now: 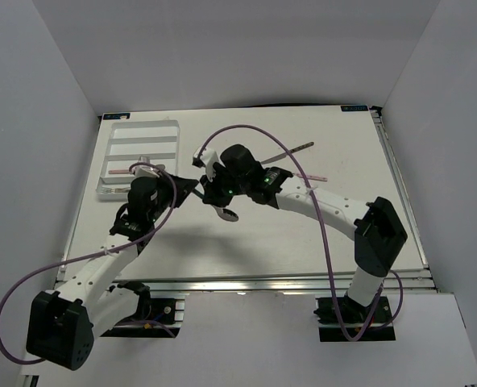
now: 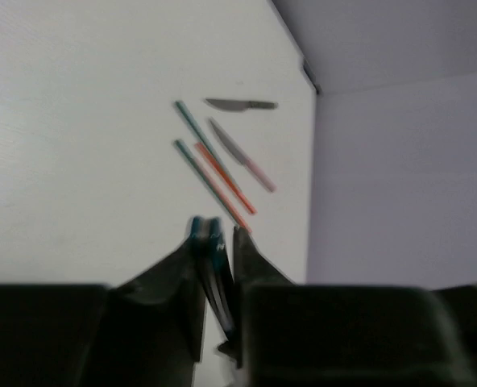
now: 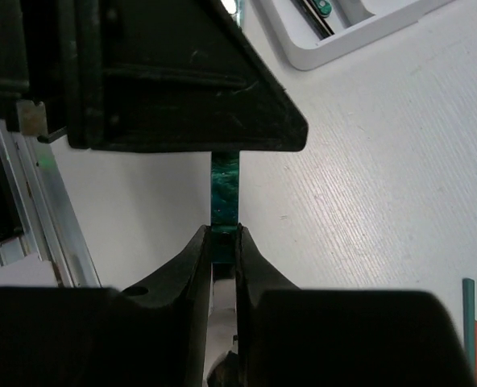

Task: Sort the eating utensils into containers

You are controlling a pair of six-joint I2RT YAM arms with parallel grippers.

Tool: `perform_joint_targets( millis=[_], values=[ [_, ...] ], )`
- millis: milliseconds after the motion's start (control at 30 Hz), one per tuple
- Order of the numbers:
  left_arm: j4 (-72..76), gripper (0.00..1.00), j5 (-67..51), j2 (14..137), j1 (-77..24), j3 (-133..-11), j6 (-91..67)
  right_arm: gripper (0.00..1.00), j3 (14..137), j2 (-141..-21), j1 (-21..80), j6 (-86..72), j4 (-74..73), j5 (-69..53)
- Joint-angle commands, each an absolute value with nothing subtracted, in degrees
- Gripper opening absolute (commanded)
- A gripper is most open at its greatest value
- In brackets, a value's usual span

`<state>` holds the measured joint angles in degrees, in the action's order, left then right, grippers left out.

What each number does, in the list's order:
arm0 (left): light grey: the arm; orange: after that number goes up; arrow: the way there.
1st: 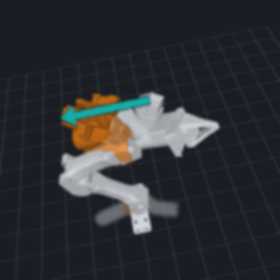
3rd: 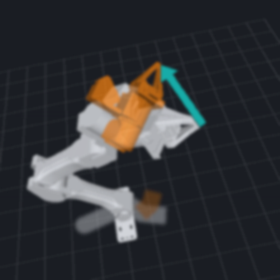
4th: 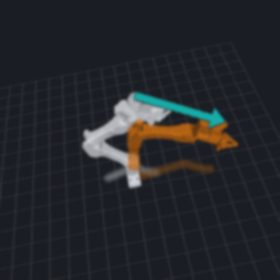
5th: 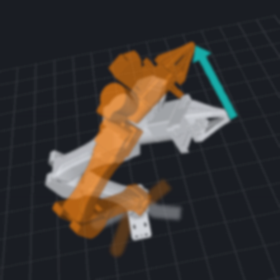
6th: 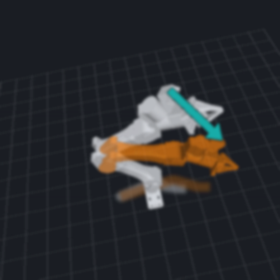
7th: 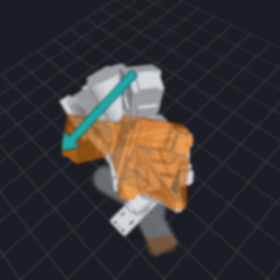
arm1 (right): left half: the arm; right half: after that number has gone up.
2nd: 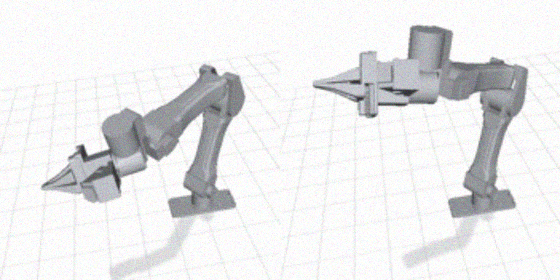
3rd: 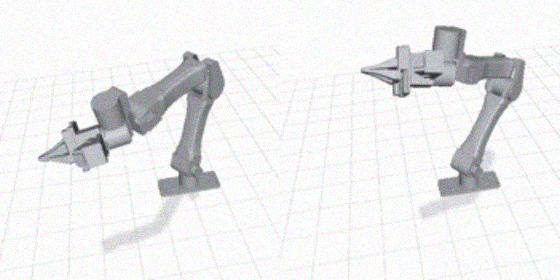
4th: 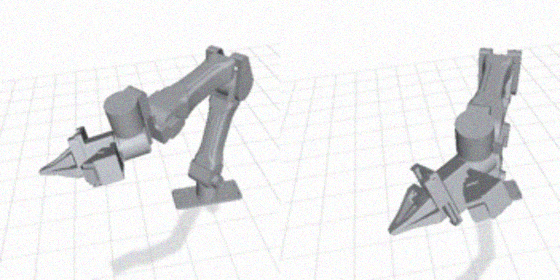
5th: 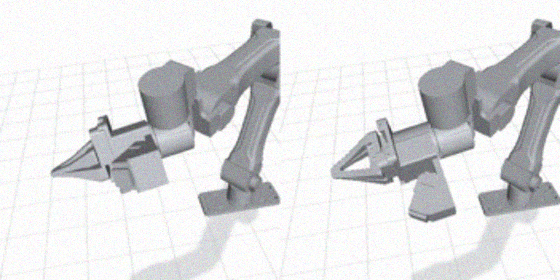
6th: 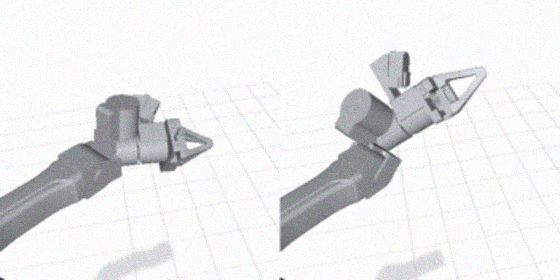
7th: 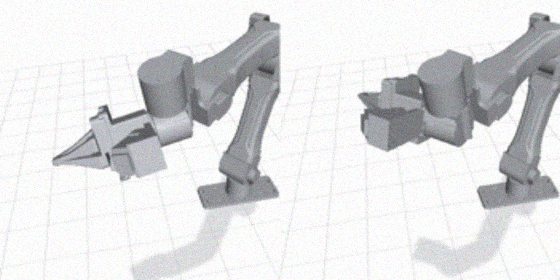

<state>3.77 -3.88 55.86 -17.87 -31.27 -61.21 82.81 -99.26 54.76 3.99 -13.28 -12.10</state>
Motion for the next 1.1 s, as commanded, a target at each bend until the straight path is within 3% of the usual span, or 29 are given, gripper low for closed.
perform_joint_targets(
  millis=[0, 67, 100, 133, 167, 233, 367, 467, 667, 800, 967, 1067],
  values=[
    [6.7, 0.18, -2.0, 57.7, -18.1, -34.1, -61.1, 0.00, 84.1, -97.5, 54.8, 3.3, -10.3, -16.3],
    [6.4, 0.04, -1.3, 58.6, -18.1, -35.9, -60.8, 0.00, 84.7, -98.3, 54.7, 3.3, -10.3, -15.8],
    [5.1, 0.00, 1.4, 59.2, -18.1, -36.6, -61.0, 0.31, 84.8, -98.3, 54.2, 2.9, -10.0, -15.0],
    [3.7, 0.00, 3.3, 59.6, -18.0, -37.5, -61.0, 0.75, 84.9, -98.4, 53.9, 2.2, -9.9, -13.2],
    [1.3, 0.00, 5.6, 60.1, -16.4, -40.4, -60.7, 0.89, 85.2, -98.6, 53.4, 0.9, -10.3, -12.7],
    [-6.1, 0.00, 8.4, 62.6, -11.7, -43.1, -61.3, 0.89, 85.2, -97.7, 51.2, -0.7, -11.9, -11.0],
    [-3.4, 0.00, 0.6, 70.1, 7.4, -47.3, -62.6, 0.89, 78.9, -93.0, 47.3, -4.6, -11.7, -9.3],
    [-3.7, 0.00, -2.8, 80.7, 13.0, -55.3, -61.5, 0.89, 74.6, -89.3, 44.9, -4.7, -11.5, -9.8],
    [0.3, 0.02, -5.1, 95.1, 17.1, -64.3, -61.5, 0.89, 69.6, -84.3, 43.5, -4.0, -12.0, -9.2],
    [0.6, 0.03, -5.2, 98.4, 17.1, -66.5, -61.3, 0.89, 68.8, -83.0, 42.8, -3.0, -13.0, -8.4],
    [2.0, 0.21, -4.4, 99.5, 17.7, -64.7, -62.6, 0.89, 69.3, -82.1, 42.4, -2.6, -13.1, -9.1],
    [2.4, 0.43, -4.3, 100.1, 17.8, -63.5, -64.2, 0.89, 69.3, -82.3, 42.2, -2.7, -13.0, -9.0]
  ],
)
